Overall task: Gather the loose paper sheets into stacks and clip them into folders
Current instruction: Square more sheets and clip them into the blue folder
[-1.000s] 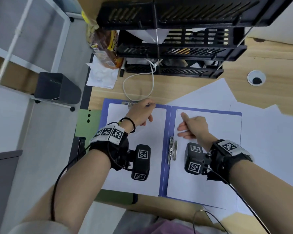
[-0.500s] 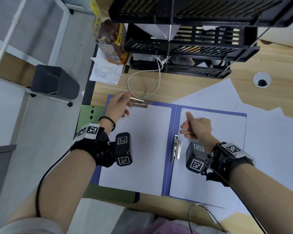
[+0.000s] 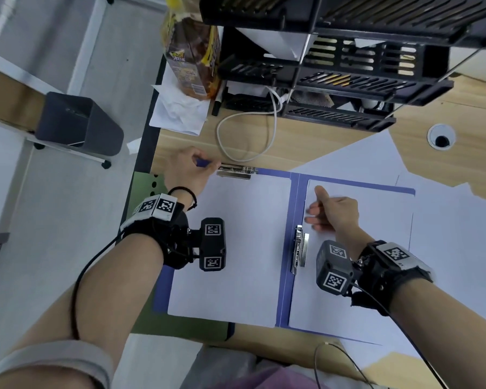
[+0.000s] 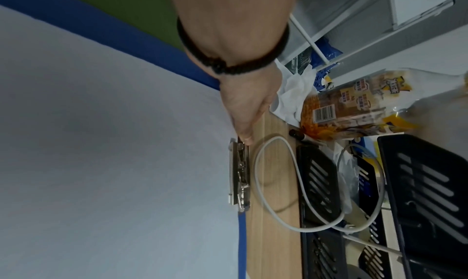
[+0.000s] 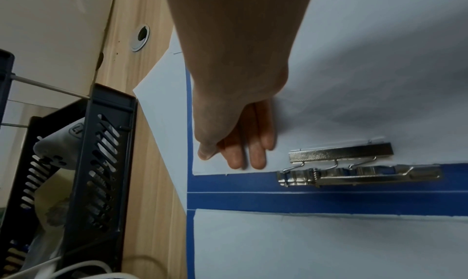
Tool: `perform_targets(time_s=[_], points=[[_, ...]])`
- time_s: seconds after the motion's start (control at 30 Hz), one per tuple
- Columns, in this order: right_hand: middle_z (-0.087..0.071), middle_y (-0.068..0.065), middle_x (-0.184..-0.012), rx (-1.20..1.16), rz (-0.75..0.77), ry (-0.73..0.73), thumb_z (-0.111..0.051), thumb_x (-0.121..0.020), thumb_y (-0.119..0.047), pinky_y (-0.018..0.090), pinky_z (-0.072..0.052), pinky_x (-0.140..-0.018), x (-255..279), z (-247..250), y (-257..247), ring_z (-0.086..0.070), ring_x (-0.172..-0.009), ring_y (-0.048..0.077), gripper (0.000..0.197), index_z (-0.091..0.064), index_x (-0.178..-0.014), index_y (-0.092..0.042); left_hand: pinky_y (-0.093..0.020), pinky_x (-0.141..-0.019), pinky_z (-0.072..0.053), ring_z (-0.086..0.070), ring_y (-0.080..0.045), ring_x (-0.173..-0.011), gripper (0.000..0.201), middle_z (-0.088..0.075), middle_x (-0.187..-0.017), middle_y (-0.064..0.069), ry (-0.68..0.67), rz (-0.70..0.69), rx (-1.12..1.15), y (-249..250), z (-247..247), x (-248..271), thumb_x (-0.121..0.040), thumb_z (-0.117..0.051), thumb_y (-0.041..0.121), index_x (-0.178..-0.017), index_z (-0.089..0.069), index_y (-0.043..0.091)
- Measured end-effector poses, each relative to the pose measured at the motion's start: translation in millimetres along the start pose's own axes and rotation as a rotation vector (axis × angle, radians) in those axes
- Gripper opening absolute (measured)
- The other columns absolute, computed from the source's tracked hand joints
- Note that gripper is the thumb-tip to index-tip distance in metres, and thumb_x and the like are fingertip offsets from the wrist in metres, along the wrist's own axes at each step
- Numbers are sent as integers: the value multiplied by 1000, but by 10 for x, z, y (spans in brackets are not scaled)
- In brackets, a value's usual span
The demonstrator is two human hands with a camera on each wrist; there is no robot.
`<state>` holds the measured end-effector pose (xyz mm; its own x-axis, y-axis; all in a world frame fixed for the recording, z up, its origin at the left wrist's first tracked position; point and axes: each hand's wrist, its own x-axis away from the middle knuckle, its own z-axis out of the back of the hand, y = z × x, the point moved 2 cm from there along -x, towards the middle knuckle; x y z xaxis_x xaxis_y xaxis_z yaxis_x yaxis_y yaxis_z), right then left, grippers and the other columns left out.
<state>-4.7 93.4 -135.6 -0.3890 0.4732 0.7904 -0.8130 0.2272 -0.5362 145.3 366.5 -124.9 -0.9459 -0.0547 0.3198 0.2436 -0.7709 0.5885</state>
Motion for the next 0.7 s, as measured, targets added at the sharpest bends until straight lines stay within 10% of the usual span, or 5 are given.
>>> perform_targets(time_s=[0.2, 0.33, 0.7], points=[[-70, 9, -59, 28, -4, -39, -66, -89, -41, 34, -59, -57, 61, 12, -23, -69, -52, 24, 41, -68, -68, -6, -45, -88, -49, -58, -23, -101, 29, -67, -96, 7, -48, -8, 26, -19, -30, 66, -73, -58, 48, -93, -62, 29], [-67, 6, -53, 42, 15, -107, -58, -95, -32, 26, -54, -46, 131, 63, -20, -63, -42, 19, 35, -67, -73, -6, -37, -96, -44, -54, -23, -102, 26, -56, -104, -2, 22, -20, 194, -63, 139, 290, -86, -50, 9, -110, -60, 12], [-67, 4, -68, 173, 41, -270, -51, -97, -20, 27, -54, -55, 462, 207, 369, -66, -55, 25, 16, -59, -85, -13, -31, -78, -38, -56, -32, -103, 29, -60, -111, -12, -77, 311, 84, -555, 375, 1034, -88, -50, 16, -116, -53, 12]])
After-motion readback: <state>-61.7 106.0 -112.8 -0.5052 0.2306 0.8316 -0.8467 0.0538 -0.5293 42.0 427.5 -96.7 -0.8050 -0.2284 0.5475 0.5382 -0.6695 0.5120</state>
